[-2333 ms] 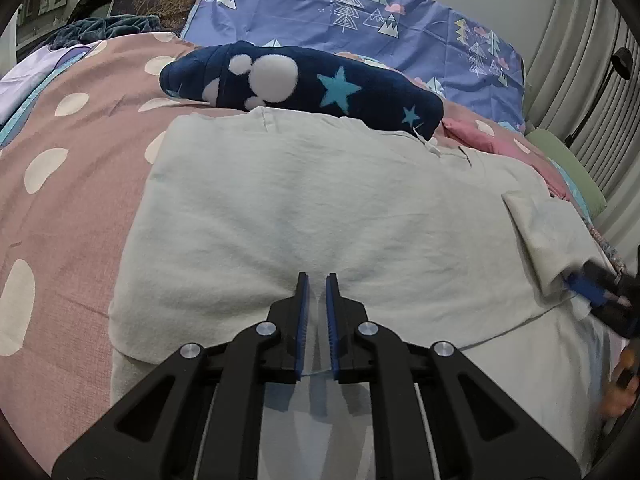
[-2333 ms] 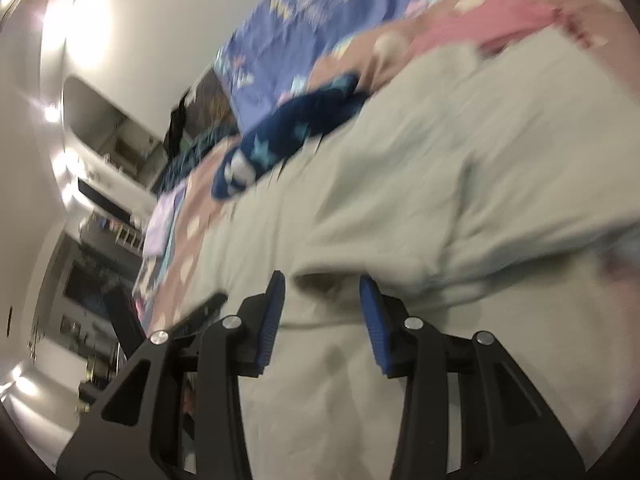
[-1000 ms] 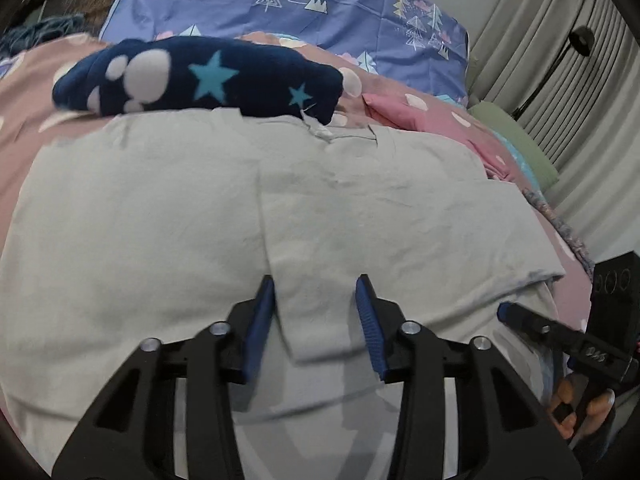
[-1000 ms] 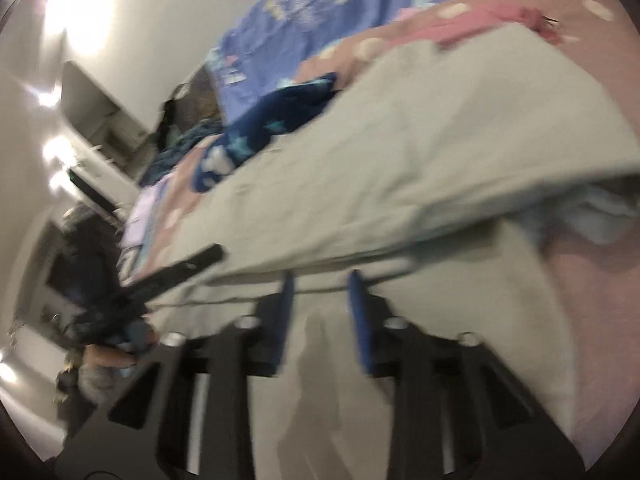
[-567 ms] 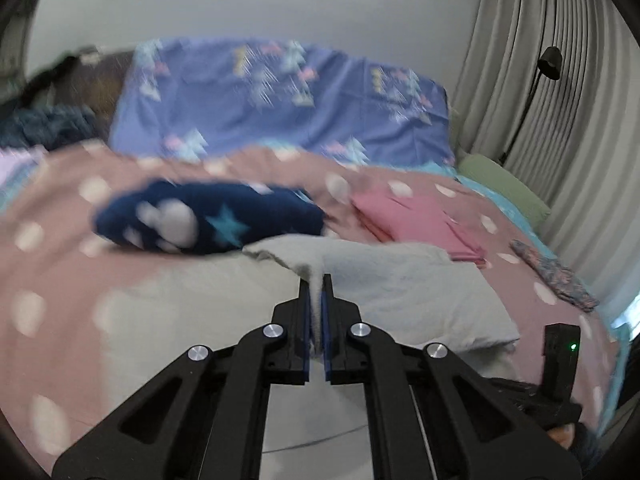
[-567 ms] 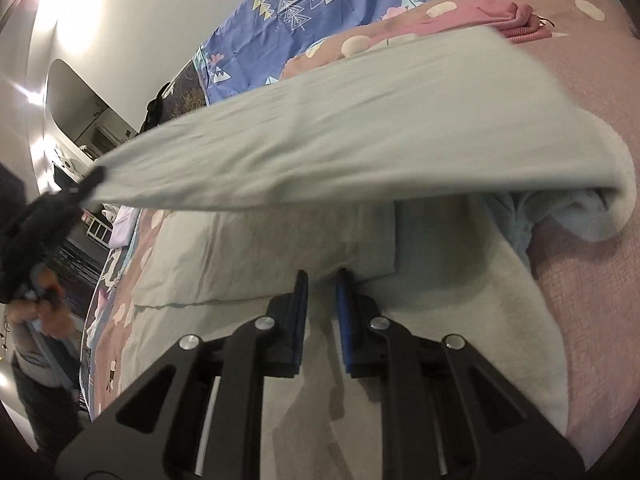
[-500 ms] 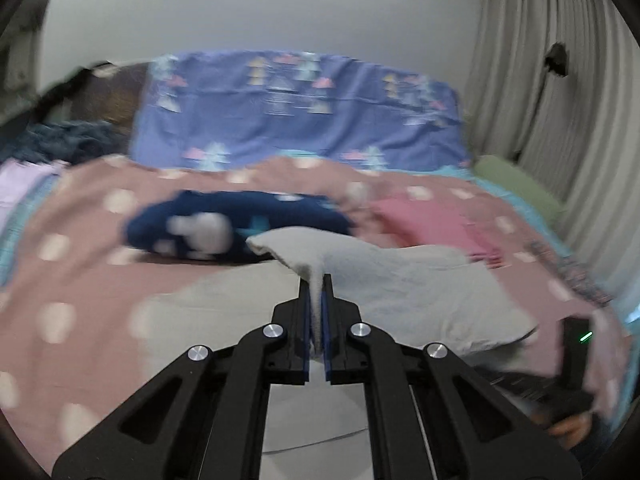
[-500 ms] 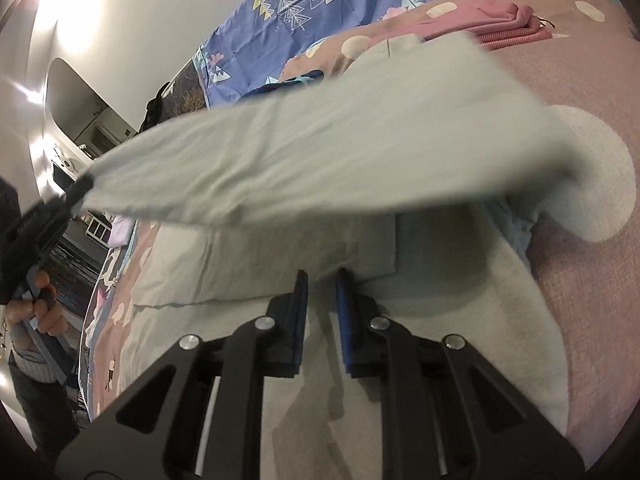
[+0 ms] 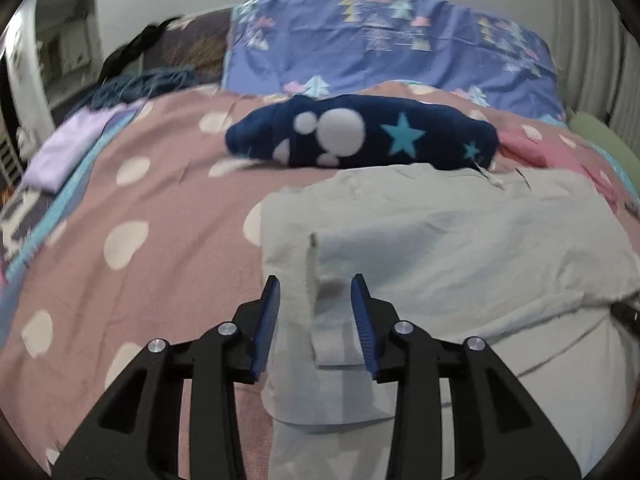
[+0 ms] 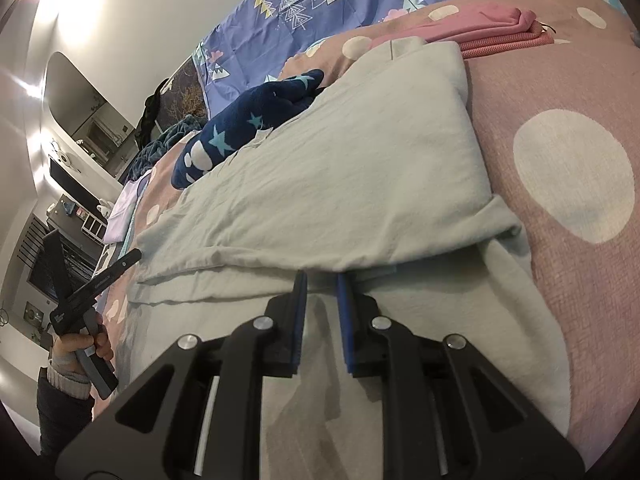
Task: Fold small clothes
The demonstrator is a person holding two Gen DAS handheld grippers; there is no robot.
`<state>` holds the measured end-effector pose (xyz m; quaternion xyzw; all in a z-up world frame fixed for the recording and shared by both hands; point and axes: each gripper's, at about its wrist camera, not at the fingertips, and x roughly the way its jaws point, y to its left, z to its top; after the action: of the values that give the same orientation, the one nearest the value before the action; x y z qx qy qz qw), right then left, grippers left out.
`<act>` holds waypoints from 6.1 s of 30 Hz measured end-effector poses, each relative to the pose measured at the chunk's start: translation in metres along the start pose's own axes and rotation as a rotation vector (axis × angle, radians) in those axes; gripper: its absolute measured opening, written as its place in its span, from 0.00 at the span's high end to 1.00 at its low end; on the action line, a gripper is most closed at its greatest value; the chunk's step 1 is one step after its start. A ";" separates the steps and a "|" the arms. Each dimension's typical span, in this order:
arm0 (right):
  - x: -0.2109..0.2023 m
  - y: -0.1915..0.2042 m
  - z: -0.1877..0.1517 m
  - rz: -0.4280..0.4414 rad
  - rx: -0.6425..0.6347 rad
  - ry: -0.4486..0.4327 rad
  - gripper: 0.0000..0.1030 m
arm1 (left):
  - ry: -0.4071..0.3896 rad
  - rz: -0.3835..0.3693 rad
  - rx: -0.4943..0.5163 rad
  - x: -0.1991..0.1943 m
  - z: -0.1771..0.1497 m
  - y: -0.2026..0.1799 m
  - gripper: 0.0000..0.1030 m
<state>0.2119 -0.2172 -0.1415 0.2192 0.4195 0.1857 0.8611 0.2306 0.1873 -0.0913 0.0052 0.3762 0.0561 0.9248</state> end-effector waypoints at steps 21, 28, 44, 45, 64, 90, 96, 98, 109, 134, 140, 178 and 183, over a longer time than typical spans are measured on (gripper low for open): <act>-0.001 0.001 -0.001 0.016 -0.012 -0.001 0.76 | -0.066 -0.314 -0.157 0.024 0.065 0.020 0.98; -0.001 0.004 -0.001 0.014 -0.026 0.000 0.73 | 0.083 -0.020 0.038 0.056 0.036 0.001 0.76; -0.036 0.041 0.019 -0.081 -0.146 -0.108 0.71 | -0.026 0.079 0.450 -0.029 -0.028 -0.077 0.50; -0.029 0.038 0.024 -0.102 -0.143 -0.091 0.71 | -0.025 0.079 0.460 -0.030 -0.031 -0.081 0.50; -0.147 -0.027 -0.104 -0.109 -0.087 0.014 0.70 | 0.111 -0.279 0.044 -0.137 -0.174 0.027 0.43; -0.216 -0.038 -0.200 -0.010 -0.023 0.070 0.58 | 0.105 -0.453 -0.029 -0.194 -0.249 0.036 0.60; -0.218 -0.041 -0.199 0.024 -0.036 0.083 0.60 | 0.125 -0.477 -0.049 -0.189 -0.246 0.039 0.60; -0.212 -0.043 -0.193 0.043 -0.035 0.088 0.61 | 0.123 -0.482 -0.056 -0.182 -0.239 0.037 0.60; -0.198 -0.054 -0.183 0.199 0.019 0.132 0.69 | 0.101 -0.541 -0.026 -0.179 -0.240 0.036 0.62; -0.349 0.021 -0.122 0.495 -0.119 -0.296 0.98 | -0.453 -0.442 0.078 -0.353 -0.147 0.021 0.97; -0.405 0.015 -0.160 0.379 -0.190 -0.375 0.97 | -0.489 -0.489 0.091 -0.392 -0.187 0.016 0.96; -0.145 -0.052 -0.036 0.090 -0.032 0.050 0.91 | 0.080 -0.385 -0.139 -0.118 -0.115 0.019 0.81; -0.144 -0.054 -0.030 0.125 0.022 0.023 0.95 | 0.102 -0.429 -0.143 -0.116 -0.115 0.016 0.94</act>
<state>0.1119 -0.3288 -0.0943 0.2525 0.4169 0.2370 0.8404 0.0666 0.1869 -0.0919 -0.1431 0.4099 -0.1152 0.8934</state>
